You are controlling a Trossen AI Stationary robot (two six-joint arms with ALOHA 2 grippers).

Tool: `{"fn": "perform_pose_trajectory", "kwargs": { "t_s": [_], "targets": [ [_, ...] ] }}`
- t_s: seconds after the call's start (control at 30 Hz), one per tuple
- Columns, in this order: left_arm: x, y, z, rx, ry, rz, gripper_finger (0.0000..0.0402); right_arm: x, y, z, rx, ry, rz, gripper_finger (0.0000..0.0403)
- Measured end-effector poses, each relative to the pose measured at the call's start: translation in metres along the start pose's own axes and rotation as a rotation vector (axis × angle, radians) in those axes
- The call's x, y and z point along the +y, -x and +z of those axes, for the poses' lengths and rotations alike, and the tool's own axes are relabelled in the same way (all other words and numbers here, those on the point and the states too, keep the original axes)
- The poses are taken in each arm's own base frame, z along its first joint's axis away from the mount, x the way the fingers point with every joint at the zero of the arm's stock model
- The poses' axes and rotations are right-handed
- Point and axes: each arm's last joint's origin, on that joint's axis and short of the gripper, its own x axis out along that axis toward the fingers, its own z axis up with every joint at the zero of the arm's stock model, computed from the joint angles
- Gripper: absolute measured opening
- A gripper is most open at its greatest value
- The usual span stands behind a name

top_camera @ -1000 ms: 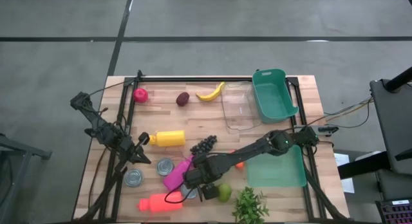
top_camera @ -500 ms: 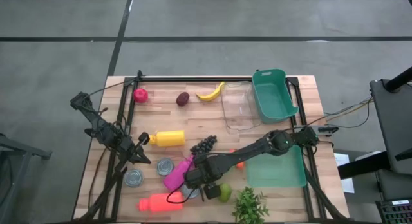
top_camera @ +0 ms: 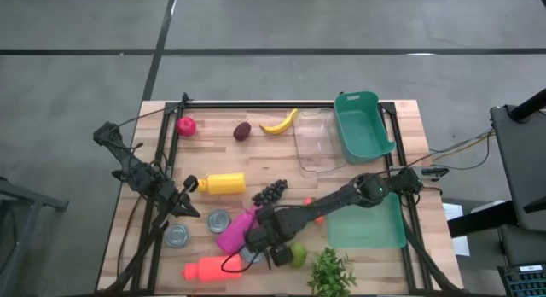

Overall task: Pick & Place Food Item
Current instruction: Put the green water bottle into the green bin

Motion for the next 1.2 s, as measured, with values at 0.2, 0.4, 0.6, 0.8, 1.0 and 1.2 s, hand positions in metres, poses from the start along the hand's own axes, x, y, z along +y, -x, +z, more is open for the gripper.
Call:
{"fn": "perform_pose_trajectory", "kwargs": {
  "t_s": [0.2,0.4,0.6,0.8,1.0,1.2],
  "targets": [
    [0.0,0.0,0.0,0.0,0.0,0.0,0.0,0.0,0.0,0.0,0.0,0.0,0.003,0.0235],
    [0.0,0.0,0.0,0.0,0.0,0.0,0.0,0.0,0.0,0.0,-0.002,0.002,0.005,0.0225],
    [0.0,0.0,0.0,0.0,0.0,0.0,0.0,0.0,0.0,0.0,-0.004,0.003,0.007,0.0233],
    [0.0,0.0,0.0,0.0,0.0,0.0,0.0,0.0,0.001,0.001,-0.006,0.003,0.007,0.0234],
    [0.0,0.0,0.0,0.0,0.0,0.0,0.0,-0.001,0.017,0.005,-0.05,0.005,-0.012,0.0234],
    [0.0,0.0,0.0,0.0,0.0,0.0,0.0,-0.004,0.057,0.014,-0.19,0.007,-0.04,0.0234]
  ]
}}
